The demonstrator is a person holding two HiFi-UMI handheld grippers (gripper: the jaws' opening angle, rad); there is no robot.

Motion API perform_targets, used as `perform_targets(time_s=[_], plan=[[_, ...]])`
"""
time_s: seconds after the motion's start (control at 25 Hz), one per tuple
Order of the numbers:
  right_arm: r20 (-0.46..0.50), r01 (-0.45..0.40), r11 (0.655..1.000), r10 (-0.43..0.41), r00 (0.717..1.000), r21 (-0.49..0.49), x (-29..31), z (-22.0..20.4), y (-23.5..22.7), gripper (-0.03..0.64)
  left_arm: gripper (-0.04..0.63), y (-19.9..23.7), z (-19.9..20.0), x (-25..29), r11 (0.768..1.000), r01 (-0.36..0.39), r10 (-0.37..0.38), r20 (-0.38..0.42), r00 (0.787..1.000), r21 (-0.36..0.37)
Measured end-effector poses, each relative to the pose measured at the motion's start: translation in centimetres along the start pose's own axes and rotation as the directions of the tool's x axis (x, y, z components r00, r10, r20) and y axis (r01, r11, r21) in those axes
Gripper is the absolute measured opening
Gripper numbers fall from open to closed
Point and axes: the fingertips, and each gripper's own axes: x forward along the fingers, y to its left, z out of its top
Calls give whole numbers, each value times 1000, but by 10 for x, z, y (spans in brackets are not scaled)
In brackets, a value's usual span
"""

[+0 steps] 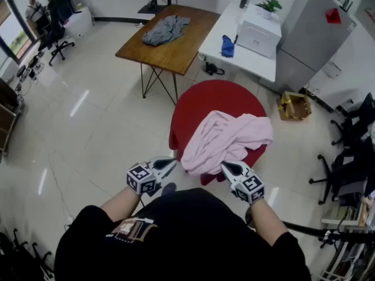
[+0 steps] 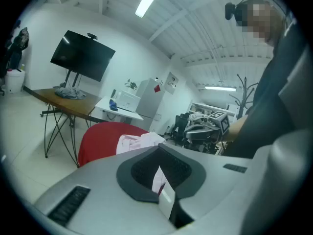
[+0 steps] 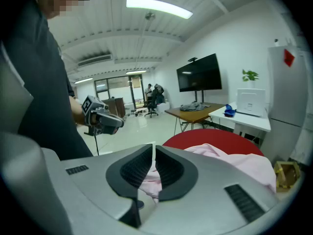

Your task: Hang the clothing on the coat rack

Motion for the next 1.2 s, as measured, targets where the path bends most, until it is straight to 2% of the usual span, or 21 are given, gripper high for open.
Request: perform_targets(time_s=[0.16,0.28,0.36,0.6,0.72,0.8,0.92,0.96,1.04,1.08,1.2], plan=[[-172,-122,977,91,981,-177,54,-17,19,147,5,19,-3,-7,1000,-20,20,3,1000,-1],[-338,-239,912,120,934,-335,94,-48,37,218,5,31,-11,-23,998,-53,53,-5,999,-27],[-425,-316,857,128,896,-407,117,-67,45,235,5,40,-18,-35,996,-74,73,-7,997,-39],[-610,-455,752,90,787,-477,164,-114,50,235,5,52,-31,-67,988,-124,122,-23,992,-88],[-673,-514,710,76,735,-481,179,-145,53,235,5,57,-41,-80,983,-144,142,-29,989,-111],[-701,-526,690,38,712,-497,186,-161,49,235,5,60,-46,-87,980,-158,155,-34,987,-121],[-717,-518,673,-26,696,-527,189,-153,44,208,5,63,-47,-93,976,-173,170,-30,985,-132],[-717,-514,669,-42,695,-537,189,-155,42,184,5,63,-47,-94,975,-176,174,-27,984,-136],[-709,-501,670,-54,704,-549,190,-162,38,90,5,63,-45,-96,974,-178,177,-23,984,-142],[-701,-491,682,-45,712,-542,190,-163,38,27,5,63,-44,-97,974,-177,176,-22,984,-142],[-652,-439,768,38,757,-466,186,-154,39,14,5,61,-43,-96,976,-171,171,-18,985,-138]])
